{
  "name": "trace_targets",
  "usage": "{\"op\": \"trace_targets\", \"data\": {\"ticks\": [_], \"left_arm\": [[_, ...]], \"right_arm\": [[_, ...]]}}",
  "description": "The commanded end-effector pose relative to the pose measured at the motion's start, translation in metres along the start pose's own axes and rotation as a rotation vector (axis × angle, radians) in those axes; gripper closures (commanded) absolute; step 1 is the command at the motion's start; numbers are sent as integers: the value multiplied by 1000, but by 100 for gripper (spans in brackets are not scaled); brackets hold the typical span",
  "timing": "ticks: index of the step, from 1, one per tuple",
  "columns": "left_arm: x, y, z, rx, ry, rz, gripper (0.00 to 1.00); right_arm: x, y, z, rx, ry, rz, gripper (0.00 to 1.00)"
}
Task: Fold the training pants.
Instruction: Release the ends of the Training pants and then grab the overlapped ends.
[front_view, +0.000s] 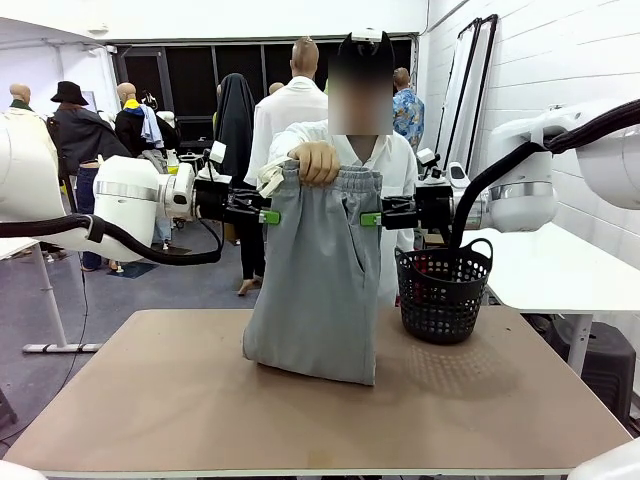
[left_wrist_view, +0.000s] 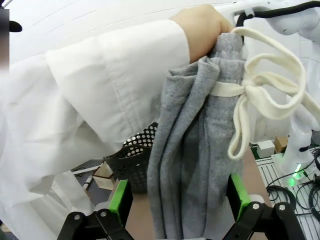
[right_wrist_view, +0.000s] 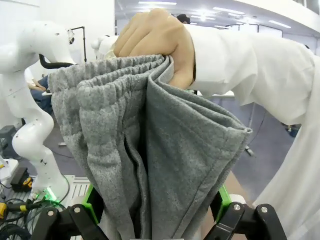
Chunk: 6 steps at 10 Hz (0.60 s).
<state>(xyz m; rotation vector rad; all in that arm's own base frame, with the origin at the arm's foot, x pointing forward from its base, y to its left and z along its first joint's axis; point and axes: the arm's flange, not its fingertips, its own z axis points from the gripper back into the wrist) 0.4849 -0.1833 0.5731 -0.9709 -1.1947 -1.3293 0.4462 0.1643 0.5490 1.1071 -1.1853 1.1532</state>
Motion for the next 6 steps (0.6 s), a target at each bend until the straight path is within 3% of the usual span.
{"op": "trace_targets", "data": {"ticks": [1, 6], "left_arm": [[7, 7, 1, -97, 10, 17, 0], [10, 4, -1, -193, 18, 17, 0]], "right_arm": [[0, -2, 5, 63, 29, -34, 0], [-2, 6, 3, 111, 29, -20, 0]]}}
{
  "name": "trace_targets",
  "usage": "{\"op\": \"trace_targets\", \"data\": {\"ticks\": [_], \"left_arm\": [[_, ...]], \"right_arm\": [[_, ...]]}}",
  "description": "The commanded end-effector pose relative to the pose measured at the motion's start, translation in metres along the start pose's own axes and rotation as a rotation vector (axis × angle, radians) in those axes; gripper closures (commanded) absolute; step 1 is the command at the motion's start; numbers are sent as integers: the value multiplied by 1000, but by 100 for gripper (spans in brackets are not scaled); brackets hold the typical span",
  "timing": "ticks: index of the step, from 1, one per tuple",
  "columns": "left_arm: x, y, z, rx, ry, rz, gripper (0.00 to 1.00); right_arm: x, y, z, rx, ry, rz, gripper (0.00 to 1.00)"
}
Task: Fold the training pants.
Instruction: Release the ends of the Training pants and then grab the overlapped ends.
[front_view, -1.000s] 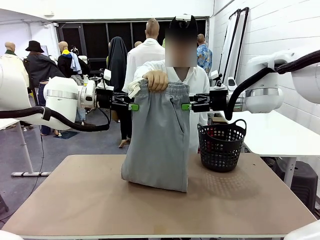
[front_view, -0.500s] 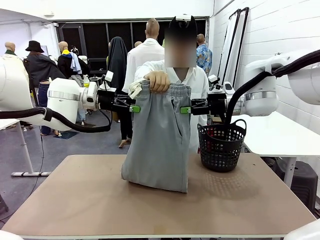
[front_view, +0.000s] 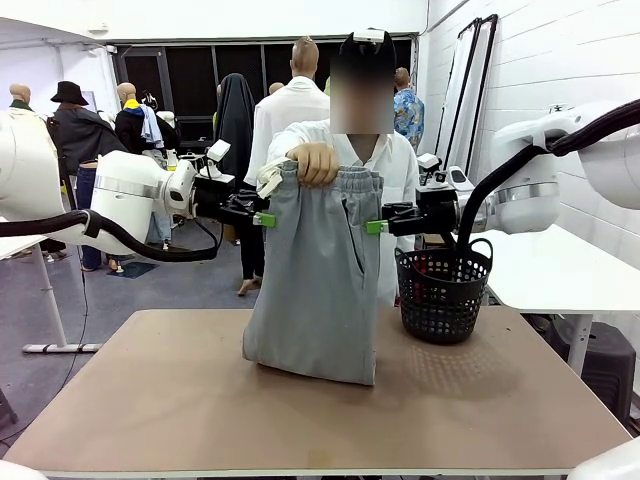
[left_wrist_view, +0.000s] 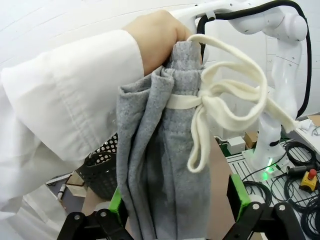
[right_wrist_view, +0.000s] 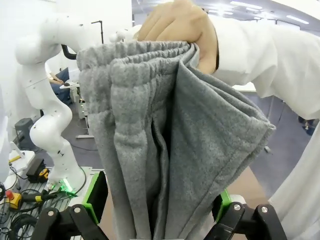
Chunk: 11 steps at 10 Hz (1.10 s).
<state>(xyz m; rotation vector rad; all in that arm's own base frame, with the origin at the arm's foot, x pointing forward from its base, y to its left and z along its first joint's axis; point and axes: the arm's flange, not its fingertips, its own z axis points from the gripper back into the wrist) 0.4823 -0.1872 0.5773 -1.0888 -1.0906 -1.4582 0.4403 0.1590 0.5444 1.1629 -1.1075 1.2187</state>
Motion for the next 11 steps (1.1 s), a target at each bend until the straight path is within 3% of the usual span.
{"op": "trace_targets", "data": {"ticks": [1, 5, 11], "left_arm": [[2, 6, 0, -17, 11, 30, 0], [-8, 10, -18, 87, 14, 70, 0], [-5, 8, -42, 37, -64, 58, 0]], "right_arm": [[4, 4, -7, 24, -13, 3, 0], [5, 15, -21, 27, -40, 30, 0], [-5, -1, -39, -29, -72, 54, 0]]}}
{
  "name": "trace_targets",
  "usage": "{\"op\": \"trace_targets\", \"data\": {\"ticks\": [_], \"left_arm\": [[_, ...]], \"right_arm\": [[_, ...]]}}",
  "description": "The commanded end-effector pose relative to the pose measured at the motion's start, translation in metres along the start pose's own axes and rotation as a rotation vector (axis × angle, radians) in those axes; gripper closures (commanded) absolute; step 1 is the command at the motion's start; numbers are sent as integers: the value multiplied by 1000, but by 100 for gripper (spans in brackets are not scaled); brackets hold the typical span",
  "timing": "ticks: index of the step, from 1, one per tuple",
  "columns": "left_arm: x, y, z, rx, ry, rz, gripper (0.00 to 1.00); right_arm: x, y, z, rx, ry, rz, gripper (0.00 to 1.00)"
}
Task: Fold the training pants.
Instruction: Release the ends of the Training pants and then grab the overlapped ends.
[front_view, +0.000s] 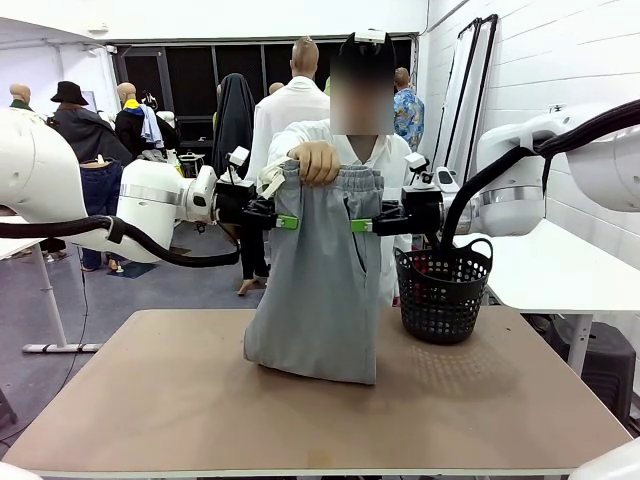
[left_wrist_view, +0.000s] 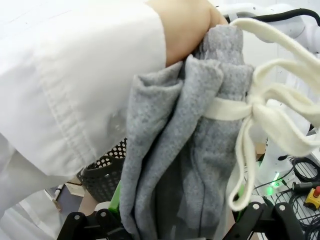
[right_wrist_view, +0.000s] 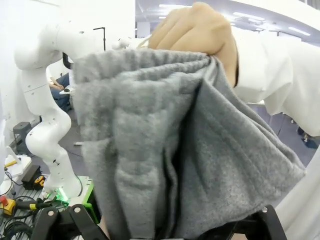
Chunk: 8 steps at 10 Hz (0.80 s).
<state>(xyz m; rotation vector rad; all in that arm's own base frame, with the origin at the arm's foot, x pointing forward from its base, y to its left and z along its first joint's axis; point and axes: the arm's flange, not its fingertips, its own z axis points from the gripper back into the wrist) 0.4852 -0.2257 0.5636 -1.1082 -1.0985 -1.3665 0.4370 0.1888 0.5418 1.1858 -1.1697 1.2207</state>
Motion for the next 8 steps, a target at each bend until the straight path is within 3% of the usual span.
{"op": "trace_targets", "data": {"ticks": [1, 8], "left_arm": [[2, -1, 0, -16, -44, 4, 0], [9, -18, -2, 34, -29, 43, 0]], "right_arm": [[-6, -7, -11, -31, -24, 24, 0], [18, -8, -24, -1, -34, 95, 0]]}}
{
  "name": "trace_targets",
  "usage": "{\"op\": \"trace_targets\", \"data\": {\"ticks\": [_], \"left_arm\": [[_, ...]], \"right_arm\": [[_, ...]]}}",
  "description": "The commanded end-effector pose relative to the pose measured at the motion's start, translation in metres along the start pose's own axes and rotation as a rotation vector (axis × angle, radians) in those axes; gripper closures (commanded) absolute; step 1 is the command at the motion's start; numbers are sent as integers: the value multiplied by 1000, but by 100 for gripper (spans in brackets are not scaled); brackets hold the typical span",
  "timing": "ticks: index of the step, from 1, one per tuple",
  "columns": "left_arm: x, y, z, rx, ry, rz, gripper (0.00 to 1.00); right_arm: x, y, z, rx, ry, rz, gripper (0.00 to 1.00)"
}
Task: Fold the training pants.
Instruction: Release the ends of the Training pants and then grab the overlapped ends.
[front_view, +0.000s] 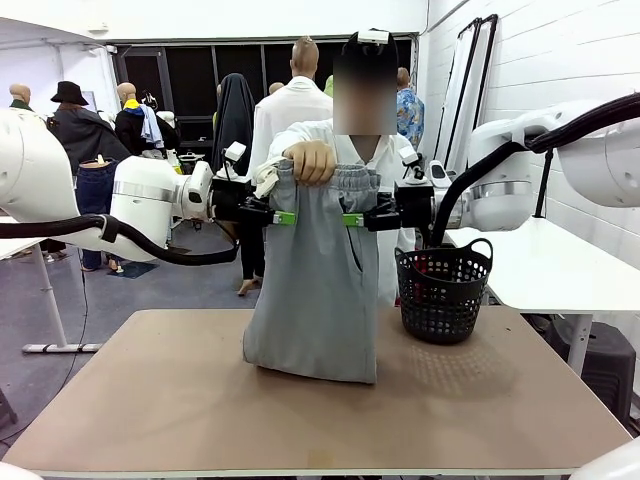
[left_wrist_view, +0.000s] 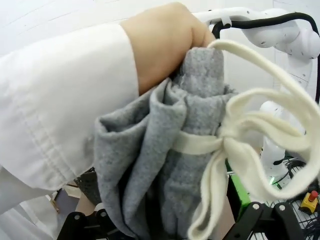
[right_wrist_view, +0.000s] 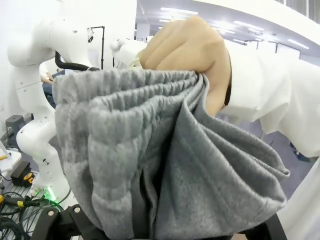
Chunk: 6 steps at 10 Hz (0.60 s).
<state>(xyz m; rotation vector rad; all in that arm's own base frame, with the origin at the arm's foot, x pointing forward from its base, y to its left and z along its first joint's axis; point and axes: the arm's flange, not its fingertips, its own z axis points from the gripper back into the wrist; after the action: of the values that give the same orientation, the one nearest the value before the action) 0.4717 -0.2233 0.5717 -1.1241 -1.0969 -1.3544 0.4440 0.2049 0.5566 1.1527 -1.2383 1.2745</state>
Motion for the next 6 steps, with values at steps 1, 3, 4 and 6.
{"op": "trace_targets", "data": {"ticks": [1, 3, 4, 6], "left_arm": [[1, -4, -9, 62, -41, 43, 0], [9, -3, -17, 93, -67, 22, 0], [10, -2, -20, 98, -82, 22, 0], [13, -1, -23, 93, -95, 19, 0]], "right_arm": [[8, 0, -10, 14, -25, 13, 0], [12, 1, -11, 34, -29, 13, 0], [13, 1, -13, 34, -21, 8, 0], [11, -3, -13, 44, -19, 3, 0]]}}
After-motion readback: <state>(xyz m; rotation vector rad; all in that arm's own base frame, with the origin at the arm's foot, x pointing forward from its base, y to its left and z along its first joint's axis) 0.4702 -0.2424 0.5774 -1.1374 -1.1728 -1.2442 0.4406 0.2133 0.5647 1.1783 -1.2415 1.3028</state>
